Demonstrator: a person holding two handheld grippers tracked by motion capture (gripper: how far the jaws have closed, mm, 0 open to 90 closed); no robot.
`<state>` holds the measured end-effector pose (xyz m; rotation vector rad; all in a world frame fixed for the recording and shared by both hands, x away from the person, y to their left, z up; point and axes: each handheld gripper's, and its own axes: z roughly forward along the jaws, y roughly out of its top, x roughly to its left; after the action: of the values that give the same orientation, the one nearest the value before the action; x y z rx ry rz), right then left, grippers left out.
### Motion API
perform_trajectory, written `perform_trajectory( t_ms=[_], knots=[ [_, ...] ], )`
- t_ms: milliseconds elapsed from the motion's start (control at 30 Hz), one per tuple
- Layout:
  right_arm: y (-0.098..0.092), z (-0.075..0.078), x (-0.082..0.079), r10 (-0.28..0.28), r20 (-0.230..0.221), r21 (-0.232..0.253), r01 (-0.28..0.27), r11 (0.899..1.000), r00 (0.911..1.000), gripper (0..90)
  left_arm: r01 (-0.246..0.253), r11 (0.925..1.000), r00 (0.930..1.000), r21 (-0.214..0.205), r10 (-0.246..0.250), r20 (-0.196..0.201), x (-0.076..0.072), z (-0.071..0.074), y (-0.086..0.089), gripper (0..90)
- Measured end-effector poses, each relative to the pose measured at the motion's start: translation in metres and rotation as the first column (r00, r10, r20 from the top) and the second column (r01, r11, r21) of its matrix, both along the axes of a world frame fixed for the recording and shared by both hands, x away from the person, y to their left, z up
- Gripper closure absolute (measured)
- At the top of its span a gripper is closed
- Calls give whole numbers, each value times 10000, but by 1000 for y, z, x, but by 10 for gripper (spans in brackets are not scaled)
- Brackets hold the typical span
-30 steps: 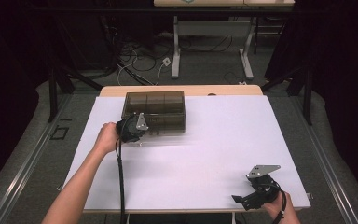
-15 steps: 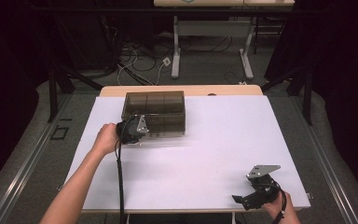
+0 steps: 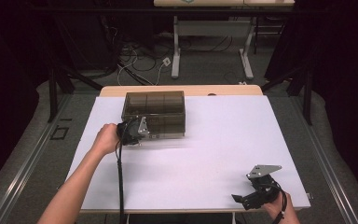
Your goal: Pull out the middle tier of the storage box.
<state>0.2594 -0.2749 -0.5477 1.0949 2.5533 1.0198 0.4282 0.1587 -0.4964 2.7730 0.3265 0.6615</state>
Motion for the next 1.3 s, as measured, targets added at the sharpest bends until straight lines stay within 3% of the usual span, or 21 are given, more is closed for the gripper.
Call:
perform_trajectory(
  t_ms=[267,867,967,1000,1200,1300],
  knots=[
    [0,-1,-1,26,-15,17,-26,10000,10000,13,11,9993,10000,-383,-12,-45,1,-2,2,766],
    [-1,1,-3,68,17,-111,-68,9999,10000,14,241,9991,9996,-343,-245,-114,1,-1,4,774],
    [-1,1,-2,123,10,-111,-123,9999,9999,14,333,9991,9993,-264,-336,-140,1,-1,4,775],
    [0,1,-2,103,-23,-62,-103,9999,9999,13,597,9980,9979,183,-592,-243,3,1,3,779],
    [0,2,-3,48,119,-61,-47,10000,9999,14,714,9969,9971,324,-705,-292,4,0,2,786],
    [-1,1,-2,-6,37,-69,6,10000,10000,14,736,9972,9967,143,-730,-358,3,0,5,787]
  ],
)
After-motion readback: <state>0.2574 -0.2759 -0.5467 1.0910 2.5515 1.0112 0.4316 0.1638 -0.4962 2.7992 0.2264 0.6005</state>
